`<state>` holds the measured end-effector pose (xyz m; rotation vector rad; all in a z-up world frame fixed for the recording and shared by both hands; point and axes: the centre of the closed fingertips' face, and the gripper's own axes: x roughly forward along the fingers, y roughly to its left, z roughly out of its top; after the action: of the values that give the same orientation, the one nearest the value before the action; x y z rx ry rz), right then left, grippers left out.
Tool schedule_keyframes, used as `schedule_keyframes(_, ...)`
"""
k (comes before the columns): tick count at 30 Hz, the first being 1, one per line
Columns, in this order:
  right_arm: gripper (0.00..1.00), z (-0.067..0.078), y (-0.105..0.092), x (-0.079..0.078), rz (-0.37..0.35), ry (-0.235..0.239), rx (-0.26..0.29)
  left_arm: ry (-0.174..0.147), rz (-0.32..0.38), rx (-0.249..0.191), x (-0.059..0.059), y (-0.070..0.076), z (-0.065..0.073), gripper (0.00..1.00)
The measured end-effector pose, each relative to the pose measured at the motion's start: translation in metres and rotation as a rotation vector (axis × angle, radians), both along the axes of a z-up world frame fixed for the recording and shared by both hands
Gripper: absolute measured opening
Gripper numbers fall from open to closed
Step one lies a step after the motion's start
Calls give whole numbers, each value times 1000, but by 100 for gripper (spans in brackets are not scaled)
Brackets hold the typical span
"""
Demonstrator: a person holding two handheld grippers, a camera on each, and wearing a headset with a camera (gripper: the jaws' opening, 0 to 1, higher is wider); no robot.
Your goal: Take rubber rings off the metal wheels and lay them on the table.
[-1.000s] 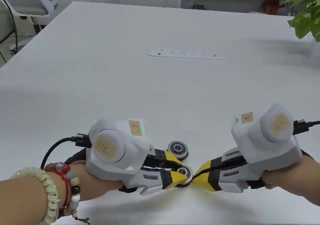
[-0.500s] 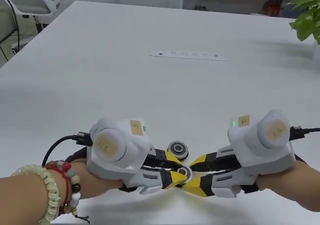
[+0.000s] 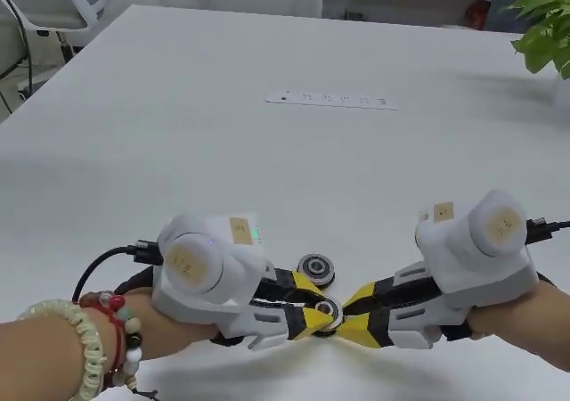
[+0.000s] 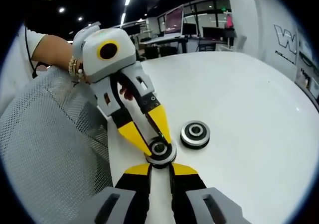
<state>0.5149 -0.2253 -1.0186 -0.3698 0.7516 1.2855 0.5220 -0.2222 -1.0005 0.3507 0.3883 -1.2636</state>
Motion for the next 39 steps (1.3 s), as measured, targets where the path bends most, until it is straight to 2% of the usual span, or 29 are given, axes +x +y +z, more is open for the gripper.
schedule_keyframes(7,19,-3,6,-1,22,-35,-10,0,1,1,0,0,0,13)
schedule_keyframes(8,19,-3,5,2,24,-57,-24,0,1,1,0,0,0,13)
schedule_keyframes(13,15,-1,2,1,24,-41,-13,0,0,1,0,0,0,13)
schedule_keyframes(32,0,1,-4,1,23,-39,-19,5,0,1,0,1,0,13)
schedule_keyframes(36,2,1,-4,1,26,-43,-22,6,-1,-1,0,1,0,13)
schedule_keyframes(38,5,1,-2,-4,35,-24,-13,6,-1,-2,0,1,0,13)
schedule_keyframes(39,6,0,-1,-4,42,-38,-21,6,-1,-2,0,1,0,13)
